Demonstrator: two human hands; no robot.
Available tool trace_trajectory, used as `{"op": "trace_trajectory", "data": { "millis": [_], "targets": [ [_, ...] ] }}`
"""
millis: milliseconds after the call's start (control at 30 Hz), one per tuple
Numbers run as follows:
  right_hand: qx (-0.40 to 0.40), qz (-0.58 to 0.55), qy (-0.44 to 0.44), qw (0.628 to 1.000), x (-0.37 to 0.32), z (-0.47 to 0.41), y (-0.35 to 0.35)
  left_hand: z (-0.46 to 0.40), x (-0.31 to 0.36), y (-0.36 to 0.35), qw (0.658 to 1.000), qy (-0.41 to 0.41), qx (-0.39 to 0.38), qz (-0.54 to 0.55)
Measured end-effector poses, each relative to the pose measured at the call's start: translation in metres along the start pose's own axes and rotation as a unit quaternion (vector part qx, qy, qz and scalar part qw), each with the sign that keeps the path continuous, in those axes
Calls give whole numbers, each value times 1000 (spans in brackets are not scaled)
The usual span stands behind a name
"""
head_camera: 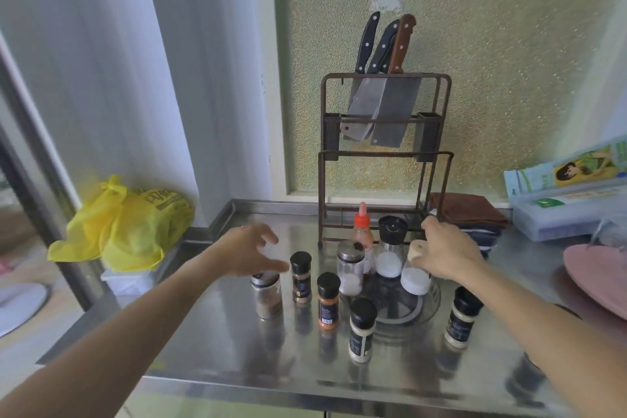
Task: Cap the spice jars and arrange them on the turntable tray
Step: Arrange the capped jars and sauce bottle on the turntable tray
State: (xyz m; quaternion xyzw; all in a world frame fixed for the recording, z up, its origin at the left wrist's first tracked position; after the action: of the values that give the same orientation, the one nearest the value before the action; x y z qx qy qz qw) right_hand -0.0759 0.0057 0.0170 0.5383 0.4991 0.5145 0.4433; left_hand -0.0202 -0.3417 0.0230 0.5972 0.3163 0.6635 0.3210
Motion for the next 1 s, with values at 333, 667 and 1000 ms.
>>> {"op": "trace_trajectory", "data": {
  "millis": [333,667,1000],
  "targets": [
    [98,-55,21,993,-11,29,16,18,-19,-20,995,-13,49,-88],
    [117,-119,54,985,-13,45,27,39,68,38,983,-126,129,-46],
    [87,-124,40,988,15,61,26,5,156,-50,958,-266,-3,-105]
  ]
}}
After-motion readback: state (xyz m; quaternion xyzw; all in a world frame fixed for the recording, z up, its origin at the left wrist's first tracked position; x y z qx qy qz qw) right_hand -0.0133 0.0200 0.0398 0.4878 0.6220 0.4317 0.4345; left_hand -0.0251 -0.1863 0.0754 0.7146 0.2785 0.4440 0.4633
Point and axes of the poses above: each hand's wrist, its own z-axis away from the middle knuckle, its own y-axis out of the back of the hand, x = y × z, the point moved 1 cm from there along -z, towards the middle knuckle, and after that the axes turned 13 degrees about z, right-handed, at the moved point
